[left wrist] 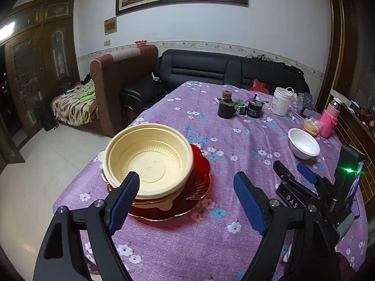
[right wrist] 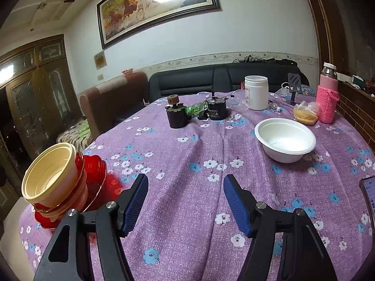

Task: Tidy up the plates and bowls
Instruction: 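Move both grippers to the smaller white foam bowl and grasp its rim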

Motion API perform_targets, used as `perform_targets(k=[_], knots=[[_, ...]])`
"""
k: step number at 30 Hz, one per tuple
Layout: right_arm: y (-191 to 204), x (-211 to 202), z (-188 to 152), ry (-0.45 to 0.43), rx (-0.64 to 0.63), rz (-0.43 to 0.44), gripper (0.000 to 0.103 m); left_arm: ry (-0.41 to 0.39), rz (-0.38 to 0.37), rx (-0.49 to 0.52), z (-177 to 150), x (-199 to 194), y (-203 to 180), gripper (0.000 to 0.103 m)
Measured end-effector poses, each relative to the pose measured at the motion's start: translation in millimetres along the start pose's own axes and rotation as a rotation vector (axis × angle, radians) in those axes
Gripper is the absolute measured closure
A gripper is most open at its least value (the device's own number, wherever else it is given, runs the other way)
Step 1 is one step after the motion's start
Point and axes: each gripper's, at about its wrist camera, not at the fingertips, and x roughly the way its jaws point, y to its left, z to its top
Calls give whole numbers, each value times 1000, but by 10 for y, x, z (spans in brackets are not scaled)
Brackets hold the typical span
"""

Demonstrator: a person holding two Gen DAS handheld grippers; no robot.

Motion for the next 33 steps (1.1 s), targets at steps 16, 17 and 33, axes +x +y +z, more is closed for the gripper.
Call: perform_targets(k=[16, 17, 33], knots=[[-1130, -544, 567, -153, 177, -233, 29, 85, -170, 105, 93, 375, -631, 21], [-1272, -520, 613, -146, 204, -257, 29, 104, -185, 114, 110, 424, -687, 21], [-2408, 668, 448, 104, 490, -114, 50, 384, -420, 72, 806, 1873, -1898, 21]])
